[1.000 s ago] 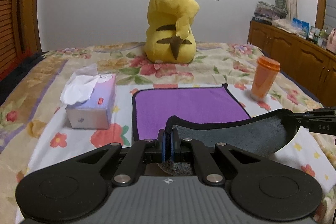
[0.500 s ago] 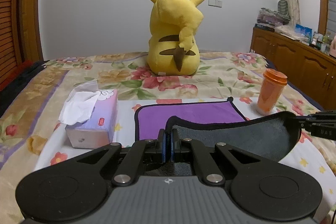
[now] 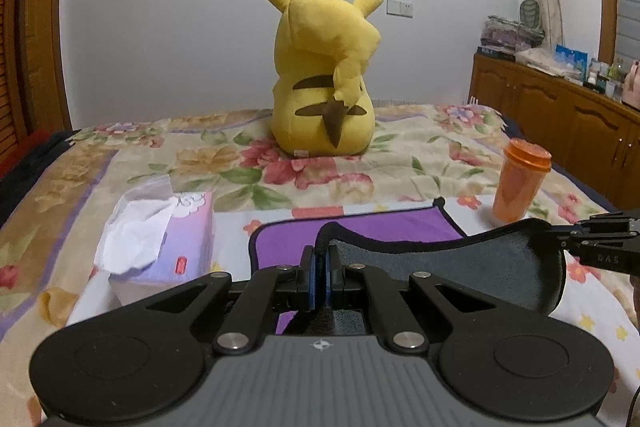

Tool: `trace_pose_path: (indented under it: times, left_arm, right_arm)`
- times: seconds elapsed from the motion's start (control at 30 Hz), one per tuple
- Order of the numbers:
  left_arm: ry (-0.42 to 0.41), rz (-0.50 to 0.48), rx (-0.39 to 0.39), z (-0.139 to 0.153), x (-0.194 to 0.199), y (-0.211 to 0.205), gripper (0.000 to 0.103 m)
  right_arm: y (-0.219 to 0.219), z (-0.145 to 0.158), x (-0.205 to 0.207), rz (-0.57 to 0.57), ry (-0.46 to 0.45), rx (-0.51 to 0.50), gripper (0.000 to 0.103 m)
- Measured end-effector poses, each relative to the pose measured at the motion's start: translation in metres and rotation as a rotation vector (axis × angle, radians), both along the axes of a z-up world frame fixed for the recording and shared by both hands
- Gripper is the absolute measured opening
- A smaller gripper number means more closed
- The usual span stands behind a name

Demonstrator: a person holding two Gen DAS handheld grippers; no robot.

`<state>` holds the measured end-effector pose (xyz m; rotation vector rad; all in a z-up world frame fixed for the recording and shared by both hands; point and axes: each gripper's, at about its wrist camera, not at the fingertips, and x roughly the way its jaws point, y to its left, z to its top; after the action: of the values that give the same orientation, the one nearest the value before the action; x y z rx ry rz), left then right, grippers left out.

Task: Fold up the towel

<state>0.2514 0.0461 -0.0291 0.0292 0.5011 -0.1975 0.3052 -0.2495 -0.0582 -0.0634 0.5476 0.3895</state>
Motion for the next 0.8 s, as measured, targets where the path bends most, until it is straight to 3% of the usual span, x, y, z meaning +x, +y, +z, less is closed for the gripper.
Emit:
trace_pose_path:
  times: [0.57, 0.8]
  left_arm:
    - [-0.048, -0.006, 0.059, 0.015, 0.044, -0.006, 0.008]
    - [-0.055, 0.015, 0.033, 0.017, 0.072, -0.004, 0.008]
  right_arm:
    - [0.005, 0.019, 0.043, -0.013, -0.082, 0.003, 0.006]
    - [0.003, 0.022, 0.064, -0.057, -0.098, 0.038, 0.006]
